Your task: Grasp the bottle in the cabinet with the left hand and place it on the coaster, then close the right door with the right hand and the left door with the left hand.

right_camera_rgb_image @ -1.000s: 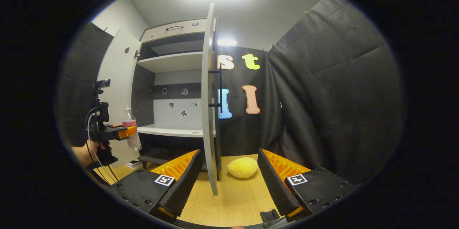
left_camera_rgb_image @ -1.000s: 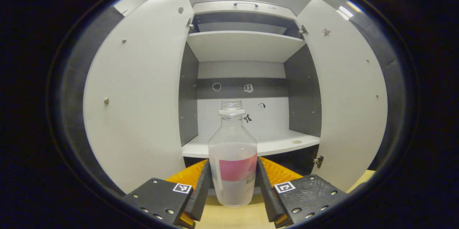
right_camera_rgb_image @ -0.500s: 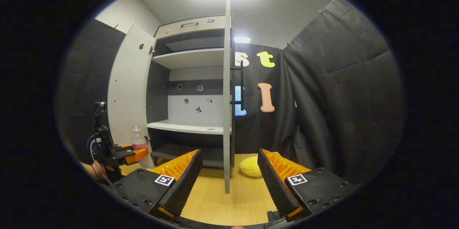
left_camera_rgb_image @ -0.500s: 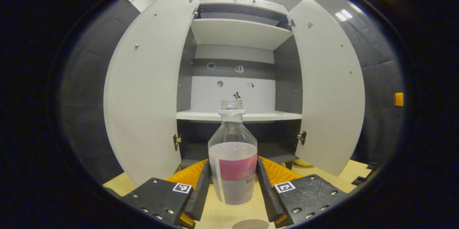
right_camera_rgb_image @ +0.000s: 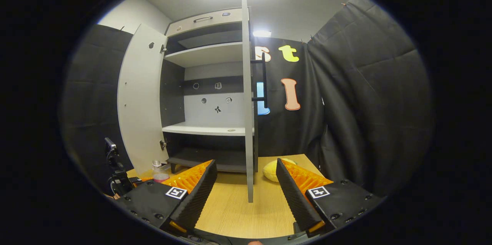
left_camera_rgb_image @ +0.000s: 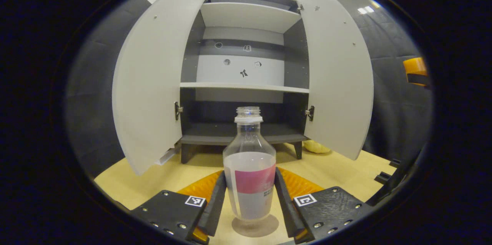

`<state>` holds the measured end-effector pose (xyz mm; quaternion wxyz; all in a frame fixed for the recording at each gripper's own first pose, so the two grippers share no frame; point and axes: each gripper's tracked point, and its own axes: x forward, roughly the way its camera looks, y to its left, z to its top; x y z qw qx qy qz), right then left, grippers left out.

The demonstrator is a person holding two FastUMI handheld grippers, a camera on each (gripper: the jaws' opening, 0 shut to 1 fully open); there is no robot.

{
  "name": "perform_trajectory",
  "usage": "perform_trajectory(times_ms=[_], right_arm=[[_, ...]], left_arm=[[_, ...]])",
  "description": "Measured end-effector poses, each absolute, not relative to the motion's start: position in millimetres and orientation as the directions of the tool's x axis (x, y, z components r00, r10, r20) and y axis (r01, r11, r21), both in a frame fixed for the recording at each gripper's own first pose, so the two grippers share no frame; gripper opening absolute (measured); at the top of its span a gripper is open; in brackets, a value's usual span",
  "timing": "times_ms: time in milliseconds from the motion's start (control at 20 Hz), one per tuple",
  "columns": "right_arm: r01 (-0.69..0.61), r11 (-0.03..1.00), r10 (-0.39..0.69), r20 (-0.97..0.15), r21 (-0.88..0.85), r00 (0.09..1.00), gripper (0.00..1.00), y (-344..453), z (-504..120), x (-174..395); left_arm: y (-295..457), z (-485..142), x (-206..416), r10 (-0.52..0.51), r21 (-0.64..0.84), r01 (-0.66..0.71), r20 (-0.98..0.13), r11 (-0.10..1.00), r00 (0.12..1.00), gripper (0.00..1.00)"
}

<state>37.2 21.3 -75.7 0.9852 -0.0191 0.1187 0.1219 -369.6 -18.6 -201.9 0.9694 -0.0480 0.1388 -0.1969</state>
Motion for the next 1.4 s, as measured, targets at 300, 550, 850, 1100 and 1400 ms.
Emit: perform_trajectory(times_ms=[300, 550, 850, 1100, 1400], right_arm=[[-0.247, 0.969, 0.234, -0.275, -0.012, 0.933, 0.99, 18, -85, 37], [-0.249, 0.968, 0.231, -0.293, -0.026, 0.928, 0.98, 14, -91, 37], [-0.259, 0.966, 0.241, -0.293, -0.023, 0.925, 0.98, 18, -91, 41], [-0.269, 0.963, 0.255, -0.279, -0.013, 0.926, 0.98, 21, -88, 43], [-0.293, 0.956, 0.286, -0.245, 0.009, 0.926, 0.98, 29, -76, 42]], left_arm=[[-25, -244, -384, -0.364, -0.114, 0.346, -0.289, 0.931, 0.885, 0.68], [-23, -258, -392, -0.327, -0.11, 0.308, -0.295, 0.945, 0.898, 0.68], [-22, -260, -402, -0.3, -0.087, 0.288, -0.323, 0.954, 0.898, 0.64], [-4, -249, -404, -0.232, -0.062, 0.225, -0.34, 0.972, 0.911, 0.9], [6, -170, -407, -0.213, -0.037, 0.21, -0.248, 0.977, 0.945, 0.9]])
